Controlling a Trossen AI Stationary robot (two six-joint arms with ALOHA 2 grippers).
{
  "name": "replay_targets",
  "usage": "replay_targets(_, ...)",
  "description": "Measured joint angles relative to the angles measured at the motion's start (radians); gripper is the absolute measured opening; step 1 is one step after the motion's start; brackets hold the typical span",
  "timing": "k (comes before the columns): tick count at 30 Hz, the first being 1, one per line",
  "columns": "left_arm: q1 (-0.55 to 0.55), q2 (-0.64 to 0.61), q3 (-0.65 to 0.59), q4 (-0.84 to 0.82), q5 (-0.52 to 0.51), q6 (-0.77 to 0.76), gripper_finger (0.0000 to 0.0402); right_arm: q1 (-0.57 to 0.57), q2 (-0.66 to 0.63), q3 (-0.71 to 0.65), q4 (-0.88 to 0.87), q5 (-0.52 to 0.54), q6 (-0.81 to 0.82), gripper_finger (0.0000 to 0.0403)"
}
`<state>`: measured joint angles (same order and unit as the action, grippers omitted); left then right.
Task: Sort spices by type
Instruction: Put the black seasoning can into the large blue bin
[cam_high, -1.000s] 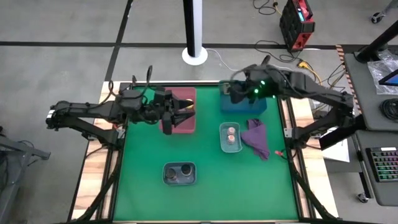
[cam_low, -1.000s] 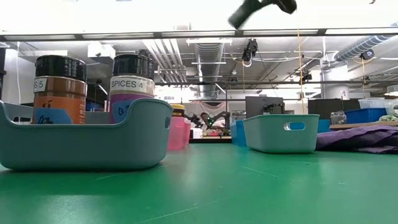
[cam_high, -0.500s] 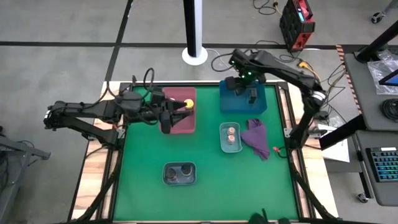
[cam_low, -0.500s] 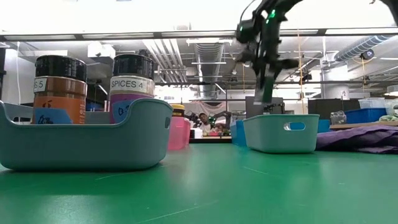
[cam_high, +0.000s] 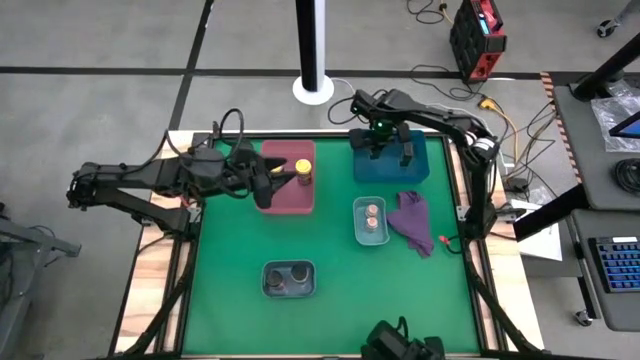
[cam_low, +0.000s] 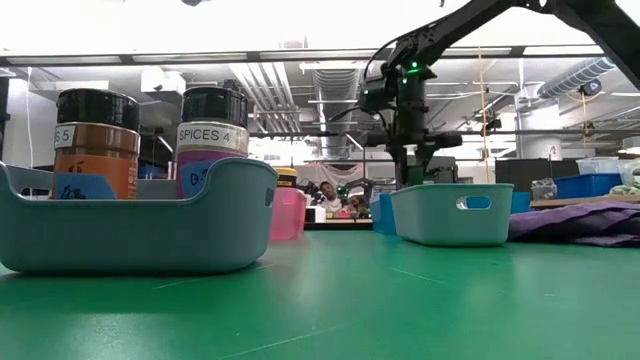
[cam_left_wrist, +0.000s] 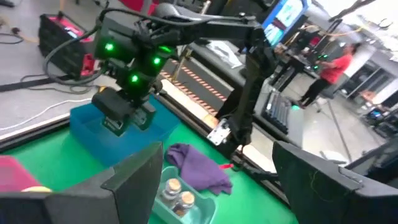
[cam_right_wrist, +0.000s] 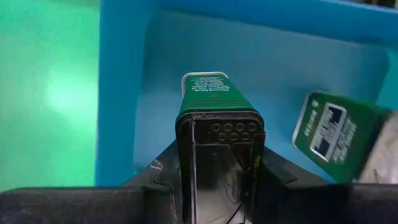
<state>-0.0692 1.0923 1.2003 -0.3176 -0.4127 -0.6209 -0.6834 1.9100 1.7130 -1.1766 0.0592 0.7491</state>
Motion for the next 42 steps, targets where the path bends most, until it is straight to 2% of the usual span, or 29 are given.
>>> replay_targets(11,0.0,-0.062,0.0,-0.132,-0.097,-0.009,0.0286,-0.018,0.055,-0.002,0.006,-0.009,0.056,0.011)
replay_targets(19,0.0,-0.099,0.0,-0.179,-0.127,-0.009,0.0286,-0.038,0.057,-0.013,0.002,-0.014,0.132,0.011)
replay_targets(30,0.0,-0.101,0.0,-0.217,-0.129,0.001,0.0286,-0.037,0.057,-0.018,0.01,-0.015,0.157,0.0117)
replay_targets(37,0.0,-0.101,0.0,-0.217,-0.129,0.01,0.0286,-0.037,0.057,-0.027,0.013,-0.015,0.159,0.014)
replay_targets(42,0.0,-0.1,0.0,-0.217,-0.13,0.01,0.0286,-0.035,0.057,-0.034,0.018,-0.014,0.158,0.0135)
